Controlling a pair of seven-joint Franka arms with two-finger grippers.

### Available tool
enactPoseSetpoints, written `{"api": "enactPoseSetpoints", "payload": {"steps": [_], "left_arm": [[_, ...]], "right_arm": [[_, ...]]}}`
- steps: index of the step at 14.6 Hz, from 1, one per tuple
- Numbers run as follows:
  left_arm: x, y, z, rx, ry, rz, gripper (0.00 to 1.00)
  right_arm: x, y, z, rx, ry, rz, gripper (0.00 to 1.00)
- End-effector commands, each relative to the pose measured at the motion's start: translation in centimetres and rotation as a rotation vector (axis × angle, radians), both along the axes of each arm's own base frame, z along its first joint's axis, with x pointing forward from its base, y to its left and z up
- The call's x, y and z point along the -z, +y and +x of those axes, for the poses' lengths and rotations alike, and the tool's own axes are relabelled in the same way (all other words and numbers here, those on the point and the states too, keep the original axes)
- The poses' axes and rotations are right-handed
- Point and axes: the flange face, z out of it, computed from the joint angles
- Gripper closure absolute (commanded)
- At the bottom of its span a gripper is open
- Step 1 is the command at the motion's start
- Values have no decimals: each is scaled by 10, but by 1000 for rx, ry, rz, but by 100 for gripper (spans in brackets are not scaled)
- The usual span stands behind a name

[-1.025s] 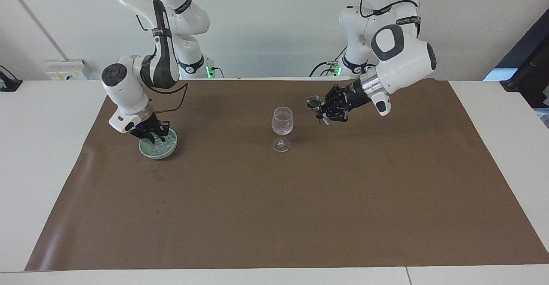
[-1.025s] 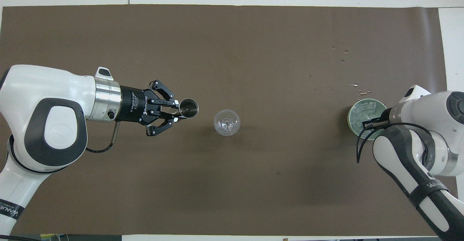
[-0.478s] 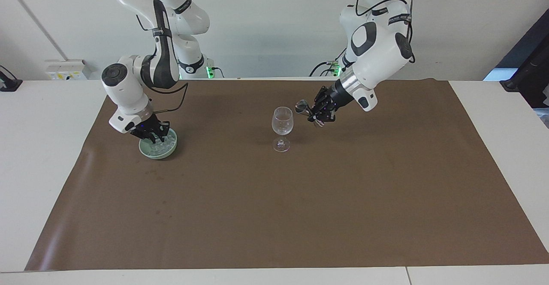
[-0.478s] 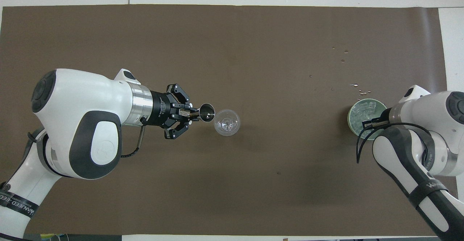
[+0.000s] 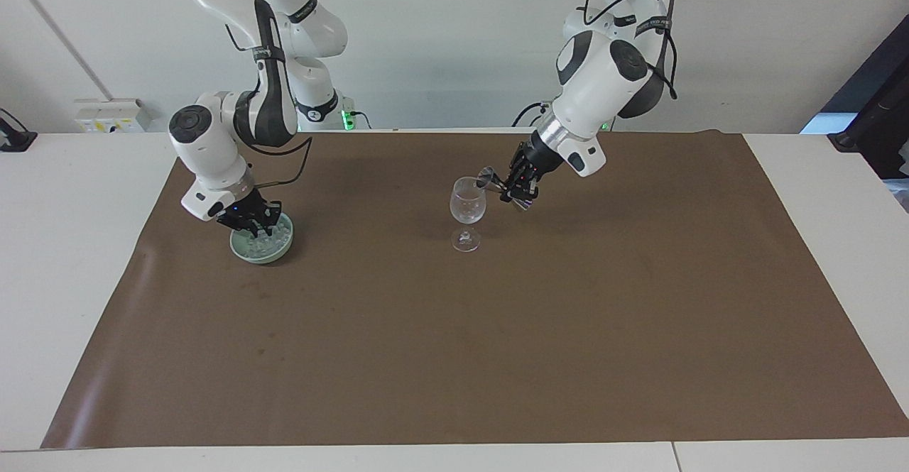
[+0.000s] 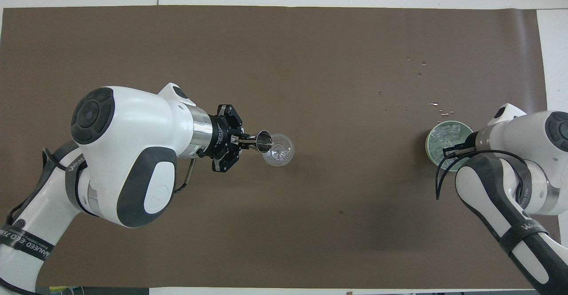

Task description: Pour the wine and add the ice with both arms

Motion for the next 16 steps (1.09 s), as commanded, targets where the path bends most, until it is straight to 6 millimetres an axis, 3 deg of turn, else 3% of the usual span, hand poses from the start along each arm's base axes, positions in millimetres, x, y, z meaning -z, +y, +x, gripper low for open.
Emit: {"api": "enactPoseSetpoints", "payload": {"steps": [1,5,7,11,16], "left_arm": [[-8,-14,6,1,-51,71,100],[-7,-25,-4,61,-91,173,100],[-12,-32,-8,82,-138,247,100],[-17,-43,-16,132,-162,307,100],[-29,-66,-32,212,-245,401,100]], "right_arm": [[-21,-1,14,-32,-21,1,100],[-91,2,40,-30,43,8,100],[-123,16,45,-48,49,10,100],[-182,63,36,-2,49,-3,100],[-236,97,22,83,20,82,100]]}}
